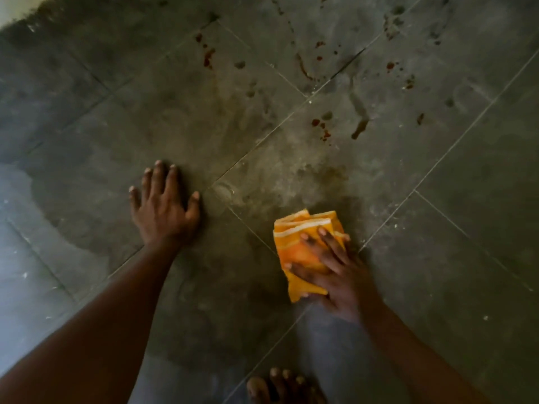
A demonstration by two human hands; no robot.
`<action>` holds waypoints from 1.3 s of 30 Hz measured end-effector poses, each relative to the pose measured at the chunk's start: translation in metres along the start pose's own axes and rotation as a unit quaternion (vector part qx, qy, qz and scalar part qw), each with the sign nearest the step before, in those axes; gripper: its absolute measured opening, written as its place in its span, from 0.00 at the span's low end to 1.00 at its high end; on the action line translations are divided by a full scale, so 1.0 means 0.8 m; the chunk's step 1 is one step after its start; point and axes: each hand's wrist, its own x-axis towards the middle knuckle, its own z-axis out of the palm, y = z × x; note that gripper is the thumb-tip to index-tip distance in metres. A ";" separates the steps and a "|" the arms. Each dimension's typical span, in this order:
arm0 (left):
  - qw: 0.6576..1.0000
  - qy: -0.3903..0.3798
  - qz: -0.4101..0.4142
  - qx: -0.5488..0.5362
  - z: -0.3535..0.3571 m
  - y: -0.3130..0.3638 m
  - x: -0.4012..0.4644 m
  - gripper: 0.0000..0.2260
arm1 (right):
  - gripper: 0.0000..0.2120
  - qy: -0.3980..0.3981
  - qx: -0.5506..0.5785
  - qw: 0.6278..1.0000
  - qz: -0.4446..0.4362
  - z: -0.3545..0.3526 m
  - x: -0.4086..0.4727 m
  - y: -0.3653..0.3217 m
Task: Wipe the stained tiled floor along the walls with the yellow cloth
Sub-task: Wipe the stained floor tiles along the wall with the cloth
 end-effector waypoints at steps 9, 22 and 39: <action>0.998 0.049 -0.002 -0.042 0.035 0.003 -0.005 0.35 | 0.36 -0.014 0.049 0.966 0.253 -0.016 0.075 -0.033; 0.997 0.045 0.005 -0.054 0.031 0.002 -0.007 0.35 | 0.37 -0.007 0.024 0.958 0.284 0.000 0.002 -0.016; 0.998 0.041 0.002 -0.045 0.032 0.007 -0.006 0.36 | 0.39 -0.014 0.001 0.878 0.478 -0.017 0.051 0.068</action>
